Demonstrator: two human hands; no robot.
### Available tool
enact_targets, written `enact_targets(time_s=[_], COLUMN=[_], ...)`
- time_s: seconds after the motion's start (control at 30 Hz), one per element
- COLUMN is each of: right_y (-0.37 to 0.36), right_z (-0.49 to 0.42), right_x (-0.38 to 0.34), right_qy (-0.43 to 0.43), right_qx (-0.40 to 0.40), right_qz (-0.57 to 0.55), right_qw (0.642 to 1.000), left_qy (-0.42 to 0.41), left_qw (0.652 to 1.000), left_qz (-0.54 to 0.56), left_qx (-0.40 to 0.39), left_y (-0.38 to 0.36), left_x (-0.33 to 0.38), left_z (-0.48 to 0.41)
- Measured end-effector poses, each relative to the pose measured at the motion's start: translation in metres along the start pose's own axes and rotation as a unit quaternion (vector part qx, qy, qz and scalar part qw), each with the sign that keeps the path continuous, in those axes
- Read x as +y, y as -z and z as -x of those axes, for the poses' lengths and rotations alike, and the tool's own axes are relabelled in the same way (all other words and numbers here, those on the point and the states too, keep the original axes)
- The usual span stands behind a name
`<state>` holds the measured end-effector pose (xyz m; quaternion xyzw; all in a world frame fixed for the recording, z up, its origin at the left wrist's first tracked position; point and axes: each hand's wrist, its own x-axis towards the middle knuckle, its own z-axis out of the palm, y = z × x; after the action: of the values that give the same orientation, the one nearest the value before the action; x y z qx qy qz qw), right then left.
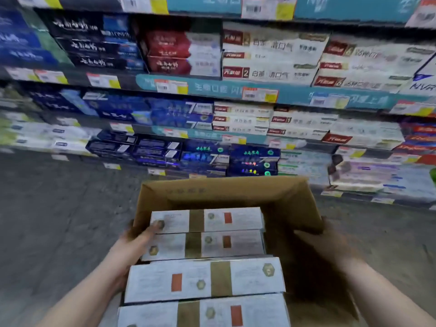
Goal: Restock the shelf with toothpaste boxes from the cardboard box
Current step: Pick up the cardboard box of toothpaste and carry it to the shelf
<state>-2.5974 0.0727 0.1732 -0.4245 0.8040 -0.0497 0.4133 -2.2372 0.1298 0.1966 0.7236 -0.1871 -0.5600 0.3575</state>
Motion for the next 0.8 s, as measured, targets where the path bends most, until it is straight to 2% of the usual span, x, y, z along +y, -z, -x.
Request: enact_targets(time_s=[0.2, 0.43, 0.8], right_y=[-0.119, -0.236, -0.386], right_z=[-0.086, -0.166, -0.268], right_x=[-0.003, -0.016, 0.003], right_qy=[-0.013, 0.048, 0.061], right_qx=[-0.011, -0.044, -0.055], right_qz=[-0.019, 0.023, 0.042], right_qw=[1.0, 0.998, 0.996], left_qy=[0.011, 0.025, 0.046], left_qw=[0.998, 0.993, 0.991], left_qz=[0.027, -0.005, 0.067], left_qx=[0.059, 0.117, 0.109], left_y=[0.031, 0.067, 0.109], left_x=[-0.055, -0.138, -0.267], left_z=[-0.095, -0.192, -0.317])
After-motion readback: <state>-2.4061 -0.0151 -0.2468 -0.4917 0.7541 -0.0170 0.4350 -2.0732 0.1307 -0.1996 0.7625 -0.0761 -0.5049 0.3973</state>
